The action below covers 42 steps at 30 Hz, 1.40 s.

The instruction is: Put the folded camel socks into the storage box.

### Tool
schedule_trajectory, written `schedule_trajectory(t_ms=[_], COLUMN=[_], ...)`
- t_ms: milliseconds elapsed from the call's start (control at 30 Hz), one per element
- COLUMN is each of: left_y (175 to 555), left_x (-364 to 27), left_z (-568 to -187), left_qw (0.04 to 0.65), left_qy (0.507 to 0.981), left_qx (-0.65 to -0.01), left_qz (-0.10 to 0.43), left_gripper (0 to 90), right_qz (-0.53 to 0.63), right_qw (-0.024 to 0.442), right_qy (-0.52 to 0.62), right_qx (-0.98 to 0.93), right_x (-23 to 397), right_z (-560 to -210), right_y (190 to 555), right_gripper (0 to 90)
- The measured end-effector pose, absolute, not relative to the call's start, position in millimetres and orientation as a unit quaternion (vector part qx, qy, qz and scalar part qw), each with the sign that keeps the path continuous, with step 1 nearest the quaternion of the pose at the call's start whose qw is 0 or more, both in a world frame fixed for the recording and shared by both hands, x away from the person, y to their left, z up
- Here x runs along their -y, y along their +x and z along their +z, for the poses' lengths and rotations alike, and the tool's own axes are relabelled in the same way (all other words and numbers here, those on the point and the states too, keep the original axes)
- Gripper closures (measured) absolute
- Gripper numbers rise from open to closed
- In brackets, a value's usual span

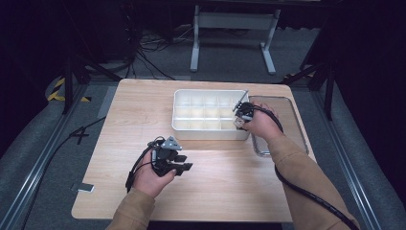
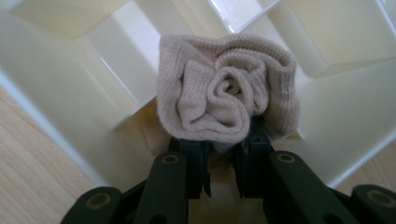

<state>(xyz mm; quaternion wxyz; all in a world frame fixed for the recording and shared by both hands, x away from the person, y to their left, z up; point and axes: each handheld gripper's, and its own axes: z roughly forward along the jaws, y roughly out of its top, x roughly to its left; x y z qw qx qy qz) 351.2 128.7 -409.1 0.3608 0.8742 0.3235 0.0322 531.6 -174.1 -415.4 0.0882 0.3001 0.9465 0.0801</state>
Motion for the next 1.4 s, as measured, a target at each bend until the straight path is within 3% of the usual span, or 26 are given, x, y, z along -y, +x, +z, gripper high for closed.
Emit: schedule_trajectory(t_ms=[300,633,733,833,933,967,1400], left_y=[352,351,351,351,352,352,353], left_x=[-129,-128,-127,-127,-128,-128,-127], left_z=[-410,-408,-409,-410,-411,-411,-412], left_qw=[0.363,0.362,0.363,0.362,0.362,0.362,0.358], left_qy=[0.871,0.873,0.873,0.873,0.873,0.873,0.875], left_qx=[-0.330,-0.325,-0.325,-0.325,-0.326,-0.326,-0.325], left_qz=[0.029,0.033,0.031,0.030,0.031,0.031,0.028], left_gripper=[61.3,60.6,60.5,60.3,60.0,60.0,60.1], right_qz=[0.099,0.154,0.182,0.198,0.195,0.195,0.147], right_qw=[0.081,0.088,0.100,0.109,0.098,0.094,0.075], right_qy=[0.291,0.316,0.316,0.324,0.320,0.321,0.334], right_qx=[-0.948,-0.932,-0.926,-0.919,-0.922,-0.922,-0.928], right_x=[177,188,187,186,187,186,179], right_z=[-414,-391,-385,-390,-398,-399,-421], right_y=[532,524,524,527,529,528,531], right_gripper=[72.7,51.5,50.8,51.2,71.7,74.0,77.0])
